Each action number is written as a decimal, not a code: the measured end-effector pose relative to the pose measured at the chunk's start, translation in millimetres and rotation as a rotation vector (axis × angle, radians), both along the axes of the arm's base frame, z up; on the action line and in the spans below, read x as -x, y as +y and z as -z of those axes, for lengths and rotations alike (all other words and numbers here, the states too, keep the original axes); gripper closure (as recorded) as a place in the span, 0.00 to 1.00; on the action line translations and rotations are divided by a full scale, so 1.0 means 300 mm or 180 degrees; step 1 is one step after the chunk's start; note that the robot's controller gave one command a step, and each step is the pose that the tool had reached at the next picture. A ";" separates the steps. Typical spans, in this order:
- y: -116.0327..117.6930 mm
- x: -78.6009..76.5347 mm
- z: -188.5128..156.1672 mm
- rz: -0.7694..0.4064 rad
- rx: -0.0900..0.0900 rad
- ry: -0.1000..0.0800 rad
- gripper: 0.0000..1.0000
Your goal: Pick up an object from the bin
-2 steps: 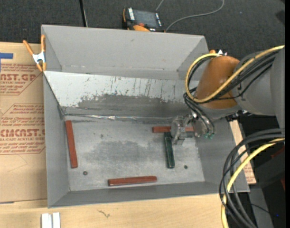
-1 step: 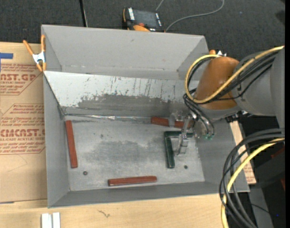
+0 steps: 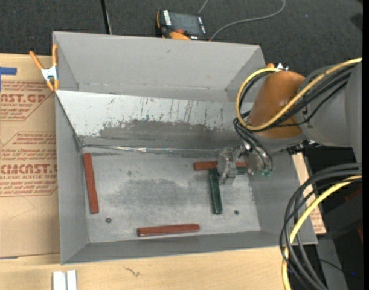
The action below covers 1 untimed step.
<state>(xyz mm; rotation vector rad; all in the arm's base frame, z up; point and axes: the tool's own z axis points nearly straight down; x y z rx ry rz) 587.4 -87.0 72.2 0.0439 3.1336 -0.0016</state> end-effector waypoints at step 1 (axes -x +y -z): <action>0.001 0.006 0.007 -0.0002 -0.0002 0.0018 0.00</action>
Offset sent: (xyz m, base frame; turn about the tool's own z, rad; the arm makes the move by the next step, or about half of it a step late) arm 0.0000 0.0000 0.0000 0.0000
